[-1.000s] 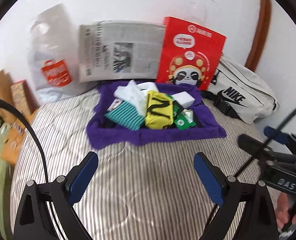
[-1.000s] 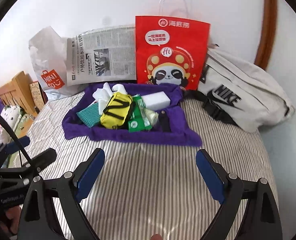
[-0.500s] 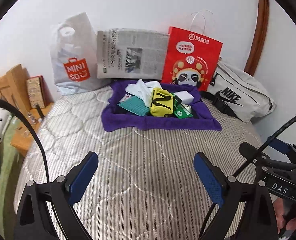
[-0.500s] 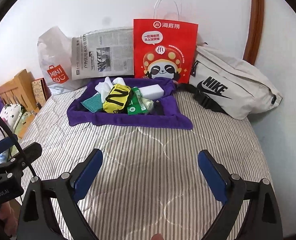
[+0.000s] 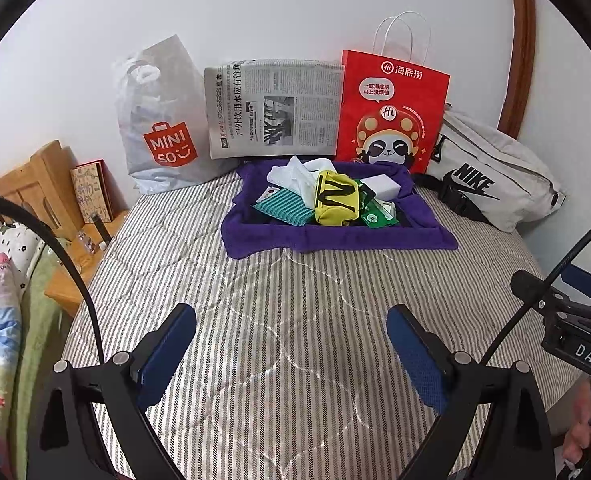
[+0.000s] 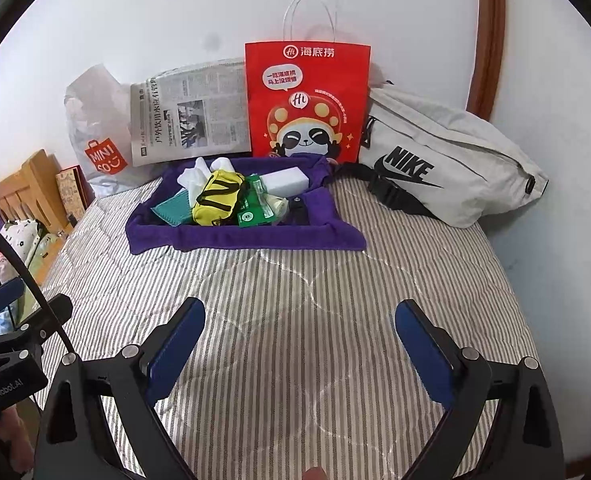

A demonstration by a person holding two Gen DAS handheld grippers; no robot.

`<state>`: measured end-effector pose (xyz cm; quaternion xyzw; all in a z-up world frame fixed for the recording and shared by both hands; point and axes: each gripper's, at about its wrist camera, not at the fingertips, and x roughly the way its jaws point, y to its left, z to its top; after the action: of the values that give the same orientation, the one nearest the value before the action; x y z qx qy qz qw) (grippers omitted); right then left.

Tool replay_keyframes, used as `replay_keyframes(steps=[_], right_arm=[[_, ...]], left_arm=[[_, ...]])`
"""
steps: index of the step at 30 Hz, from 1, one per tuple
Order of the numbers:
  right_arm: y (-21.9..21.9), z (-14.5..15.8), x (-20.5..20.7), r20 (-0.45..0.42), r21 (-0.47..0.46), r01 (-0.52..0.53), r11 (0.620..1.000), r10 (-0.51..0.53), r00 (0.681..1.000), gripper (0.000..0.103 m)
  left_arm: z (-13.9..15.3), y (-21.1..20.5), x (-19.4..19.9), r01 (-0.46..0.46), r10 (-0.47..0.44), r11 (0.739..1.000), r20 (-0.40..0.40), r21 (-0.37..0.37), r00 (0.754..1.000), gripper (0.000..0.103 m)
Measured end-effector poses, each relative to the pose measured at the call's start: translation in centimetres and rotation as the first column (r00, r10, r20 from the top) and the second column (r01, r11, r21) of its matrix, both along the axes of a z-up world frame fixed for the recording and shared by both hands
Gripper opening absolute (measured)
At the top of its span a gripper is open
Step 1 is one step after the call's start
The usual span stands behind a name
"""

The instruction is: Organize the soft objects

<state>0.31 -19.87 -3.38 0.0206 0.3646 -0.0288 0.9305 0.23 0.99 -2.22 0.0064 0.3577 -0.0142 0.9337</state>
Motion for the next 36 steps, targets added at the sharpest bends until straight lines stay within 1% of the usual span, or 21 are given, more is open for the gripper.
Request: replay_keyframes(steps=[23,31,36], right_arm=[[0.52,-0.1,-0.03,-0.017,-0.015,-0.008,1.0,0.008,1.0,0.095],[0.53,-0.3,0.18,-0.028,-0.021,-0.011,1.0,0.01,1.0,0.095],[0.61,-0.45,0.25,-0.035,-0.027,-0.021,0.999,0.02,0.999,0.095]], left_arm=[[0.2,0.83,-0.47,-0.025,0.025,1.0,0.005,-0.01,1.0,0.097],[0.03,0.77,-0.28,-0.008,0.008,1.0,0.0,-0.025,1.0,0.097],[0.02,0.64,-0.35,-0.006,0.006,1.0,0.0,-0.02,1.0,0.097]])
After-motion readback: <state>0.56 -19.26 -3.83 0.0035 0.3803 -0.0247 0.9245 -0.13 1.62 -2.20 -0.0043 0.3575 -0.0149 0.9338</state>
